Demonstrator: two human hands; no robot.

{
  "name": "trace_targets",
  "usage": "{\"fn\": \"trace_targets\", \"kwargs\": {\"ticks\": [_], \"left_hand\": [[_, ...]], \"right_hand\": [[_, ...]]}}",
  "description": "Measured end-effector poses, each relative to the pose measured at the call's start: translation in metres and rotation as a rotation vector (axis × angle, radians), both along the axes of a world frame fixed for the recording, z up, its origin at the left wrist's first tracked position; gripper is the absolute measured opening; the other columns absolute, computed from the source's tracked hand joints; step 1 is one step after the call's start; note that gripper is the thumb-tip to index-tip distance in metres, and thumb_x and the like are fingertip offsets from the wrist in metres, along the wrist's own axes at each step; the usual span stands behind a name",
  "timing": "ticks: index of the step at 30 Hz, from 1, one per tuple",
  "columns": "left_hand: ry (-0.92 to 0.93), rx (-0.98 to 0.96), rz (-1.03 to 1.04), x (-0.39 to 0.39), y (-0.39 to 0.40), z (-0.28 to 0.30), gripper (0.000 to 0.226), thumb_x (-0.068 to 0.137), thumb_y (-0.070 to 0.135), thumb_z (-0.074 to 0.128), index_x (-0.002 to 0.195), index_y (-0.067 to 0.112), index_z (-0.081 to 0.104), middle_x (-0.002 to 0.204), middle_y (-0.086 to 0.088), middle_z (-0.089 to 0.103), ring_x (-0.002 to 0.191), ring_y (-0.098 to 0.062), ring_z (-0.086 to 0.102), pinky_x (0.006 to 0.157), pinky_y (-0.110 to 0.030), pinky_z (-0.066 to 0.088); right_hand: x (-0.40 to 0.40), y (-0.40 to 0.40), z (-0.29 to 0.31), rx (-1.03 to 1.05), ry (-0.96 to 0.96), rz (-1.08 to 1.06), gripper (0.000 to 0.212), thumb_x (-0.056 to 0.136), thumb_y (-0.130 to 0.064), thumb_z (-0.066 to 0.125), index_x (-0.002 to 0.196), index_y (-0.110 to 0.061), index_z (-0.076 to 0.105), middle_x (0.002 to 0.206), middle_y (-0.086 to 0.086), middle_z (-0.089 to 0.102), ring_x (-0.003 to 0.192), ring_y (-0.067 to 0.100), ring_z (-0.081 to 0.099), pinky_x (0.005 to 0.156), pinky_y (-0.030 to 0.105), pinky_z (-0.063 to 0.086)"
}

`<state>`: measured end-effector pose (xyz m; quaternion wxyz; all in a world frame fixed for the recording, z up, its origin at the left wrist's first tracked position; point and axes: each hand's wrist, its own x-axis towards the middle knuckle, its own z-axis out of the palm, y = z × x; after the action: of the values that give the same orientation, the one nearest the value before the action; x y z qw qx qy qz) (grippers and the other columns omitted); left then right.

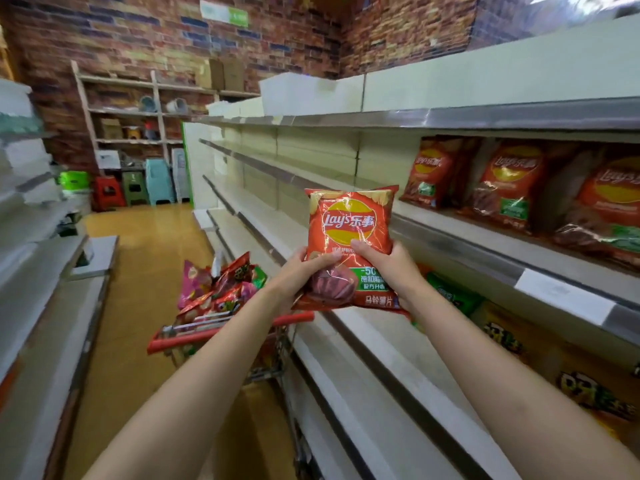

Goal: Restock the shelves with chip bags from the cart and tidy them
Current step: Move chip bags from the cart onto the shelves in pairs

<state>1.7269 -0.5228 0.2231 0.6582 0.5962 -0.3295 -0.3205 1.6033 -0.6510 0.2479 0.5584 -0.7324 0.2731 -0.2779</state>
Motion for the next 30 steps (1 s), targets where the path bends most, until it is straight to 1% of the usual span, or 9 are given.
{"fn": "trace_targets", "kwargs": {"ticks": [4, 6, 9, 13, 17, 20, 25, 27, 30], "left_hand": [[-0.038, -0.028, -0.118, 0.005, -0.059, 0.030, 0.071, 0.066, 0.043, 0.075, 0.126, 0.019, 0.045, 0.114, -0.008, 0.067, 0.095, -0.024, 0.070, 0.079, -0.033, 0.057], [-0.052, -0.046, -0.196, 0.005, -0.087, 0.039, 0.073, 0.066, 0.038, 0.082, 0.125, 0.015, 0.047, 0.110, -0.009, 0.070, 0.093, -0.025, 0.071, 0.077, -0.034, 0.058], [-0.068, -0.048, -0.330, -0.001, -0.127, 0.049, 0.081, 0.056, 0.043, 0.084, 0.125, 0.012, 0.052, 0.109, -0.009, 0.072, 0.097, -0.028, 0.070, 0.084, -0.040, 0.057], [-0.103, -0.020, -0.479, -0.013, -0.173, 0.065, 0.097, 0.049, 0.054, 0.088, 0.129, 0.015, 0.051, 0.113, -0.011, 0.071, 0.101, -0.031, 0.069, 0.094, -0.048, 0.052], [-0.158, -0.014, -0.586, -0.027, -0.206, 0.087, 0.080, 0.061, 0.047, 0.083, 0.126, 0.013, 0.052, 0.108, -0.010, 0.072, 0.094, -0.028, 0.071, 0.087, -0.041, 0.056], [-0.201, -0.016, -0.661, -0.041, -0.225, 0.099, 0.063, 0.070, 0.044, 0.075, 0.121, 0.014, 0.054, 0.105, -0.008, 0.072, 0.089, -0.023, 0.072, 0.080, -0.035, 0.057], [-0.170, -0.026, -0.781, -0.063, -0.252, 0.101, 0.093, 0.054, 0.044, 0.087, 0.131, 0.012, 0.047, 0.113, -0.010, 0.069, 0.098, -0.027, 0.070, 0.093, -0.044, 0.053], [-0.154, -0.018, -0.792, -0.073, -0.260, 0.098, 0.081, 0.062, 0.039, 0.083, 0.127, 0.011, 0.043, 0.111, -0.007, 0.066, 0.097, -0.024, 0.069, 0.089, -0.040, 0.055], [-0.148, -0.023, -0.825, -0.092, -0.267, 0.097, 0.062, 0.075, 0.030, 0.079, 0.119, 0.017, 0.038, 0.104, -0.002, 0.061, 0.096, -0.021, 0.066, 0.085, -0.036, 0.055]], "right_hand": [[-0.006, -0.044, 0.031, -0.033, -0.042, -0.115, 0.074, 0.072, -0.054, 0.076, 0.127, -0.017, 0.044, 0.112, 0.003, 0.065, 0.084, 0.018, 0.069, 0.070, 0.031, 0.057], [-0.015, -0.064, 0.039, -0.032, -0.058, -0.172, 0.084, 0.066, -0.058, 0.079, 0.131, -0.019, 0.043, 0.116, 0.003, 0.065, 0.089, 0.021, 0.069, 0.079, 0.038, 0.058], [-0.036, -0.086, 0.050, -0.026, -0.067, -0.265, 0.088, 0.062, -0.059, 0.080, 0.133, -0.021, 0.043, 0.118, 0.004, 0.065, 0.096, 0.024, 0.068, 0.088, 0.044, 0.056], [-0.063, -0.105, 0.064, 0.017, -0.094, -0.375, 0.073, 0.067, -0.053, 0.080, 0.124, -0.019, 0.051, 0.110, 0.006, 0.068, 0.093, 0.024, 0.069, 0.088, 0.043, 0.056], [-0.083, -0.118, 0.075, 0.039, -0.119, -0.534, 0.096, 0.049, -0.063, 0.083, 0.125, -0.016, 0.047, 0.113, 0.008, 0.068, 0.091, 0.026, 0.071, 0.085, 0.046, 0.057], [-0.098, -0.124, 0.083, 0.067, -0.128, -0.641, 0.077, 0.066, -0.054, 0.081, 0.121, -0.017, 0.042, 0.113, 0.009, 0.065, 0.093, 0.029, 0.069, 0.086, 0.048, 0.056], [-0.120, -0.131, 0.085, 0.072, -0.092, -0.774, 0.066, 0.073, -0.049, 0.077, 0.118, -0.016, 0.043, 0.109, 0.012, 0.066, 0.092, 0.030, 0.069, 0.086, 0.048, 0.056], [-0.131, -0.130, 0.082, 0.089, -0.077, -0.827, 0.071, 0.070, -0.050, 0.079, 0.121, -0.017, 0.043, 0.110, 0.012, 0.066, 0.092, 0.031, 0.069, 0.087, 0.049, 0.055], [-0.147, -0.128, 0.079, 0.088, -0.068, -0.899, 0.060, 0.075, -0.046, 0.077, 0.115, -0.018, 0.042, 0.101, 0.010, 0.065, 0.093, 0.031, 0.067, 0.089, 0.049, 0.054]]}}
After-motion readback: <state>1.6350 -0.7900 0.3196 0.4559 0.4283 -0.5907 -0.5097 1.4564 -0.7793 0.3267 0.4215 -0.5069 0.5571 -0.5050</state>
